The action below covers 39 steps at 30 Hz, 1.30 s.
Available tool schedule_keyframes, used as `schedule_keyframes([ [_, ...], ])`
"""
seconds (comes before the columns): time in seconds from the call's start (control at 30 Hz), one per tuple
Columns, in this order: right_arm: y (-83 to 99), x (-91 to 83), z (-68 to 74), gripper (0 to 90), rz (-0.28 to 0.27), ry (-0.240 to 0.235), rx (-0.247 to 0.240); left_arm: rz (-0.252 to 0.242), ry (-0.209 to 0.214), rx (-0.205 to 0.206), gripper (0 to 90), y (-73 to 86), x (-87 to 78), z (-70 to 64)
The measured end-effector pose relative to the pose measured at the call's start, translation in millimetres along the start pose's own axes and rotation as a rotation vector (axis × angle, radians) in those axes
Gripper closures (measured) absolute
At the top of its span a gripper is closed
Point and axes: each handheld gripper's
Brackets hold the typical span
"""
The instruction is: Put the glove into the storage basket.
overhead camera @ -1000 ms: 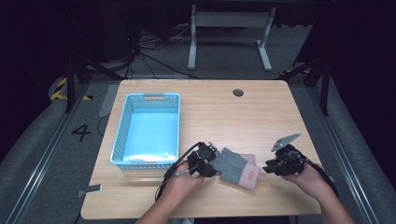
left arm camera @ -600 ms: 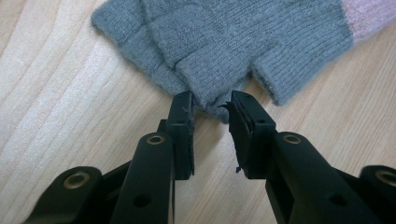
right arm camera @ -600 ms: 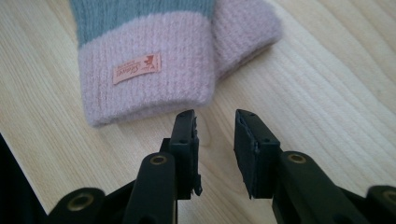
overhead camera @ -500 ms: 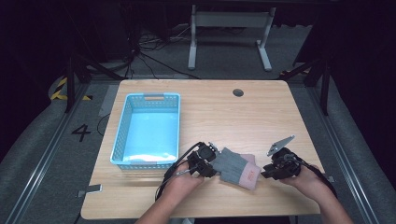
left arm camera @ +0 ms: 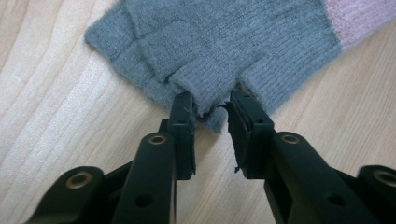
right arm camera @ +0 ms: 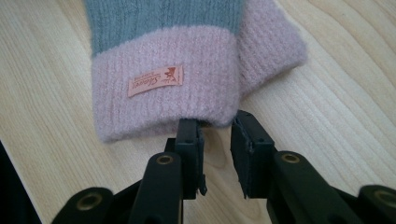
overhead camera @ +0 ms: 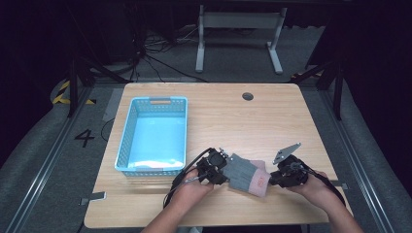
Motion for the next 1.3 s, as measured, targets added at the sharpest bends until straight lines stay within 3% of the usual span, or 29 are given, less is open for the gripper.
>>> schedule_keyframes([
  [0.23, -0.7, -0.5, 0.6, 79.3, -0.003, 0.01, 0.001, -0.008, -0.027, 0.001, 86.9, -0.4, -2.3, -1.5],
  [0.4, -0.5, -5.1, 0.4, 84.5, -0.01, 0.018, 0.011, -0.015, -0.029, 0.026, 87.7, -0.9, -10.1, -6.9],
  [0.63, -2.0, -17.1, -0.1, 85.0, -0.038, 0.029, 0.029, -0.043, -0.024, 0.034, 87.8, -0.2, -21.4, -11.9],
  [0.87, -5.4, -29.8, -5.7, 85.2, -0.103, 0.052, 0.043, -0.071, -0.022, 0.04, 87.8, 3.2, -36.7, -16.7],
  [1.3, -15.9, -27.1, -15.7, 85.8, -0.132, 0.087, 0.056, -0.069, -0.024, 0.05, 87.8, 8.2, -40.4, -25.8],
])
Point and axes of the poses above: each handheld gripper's, and its own axes: x roughly forward along the jaws, y roughly out of its underside, z roughly to its left, and after that the axes turned 6 degrees about -x, right-handed
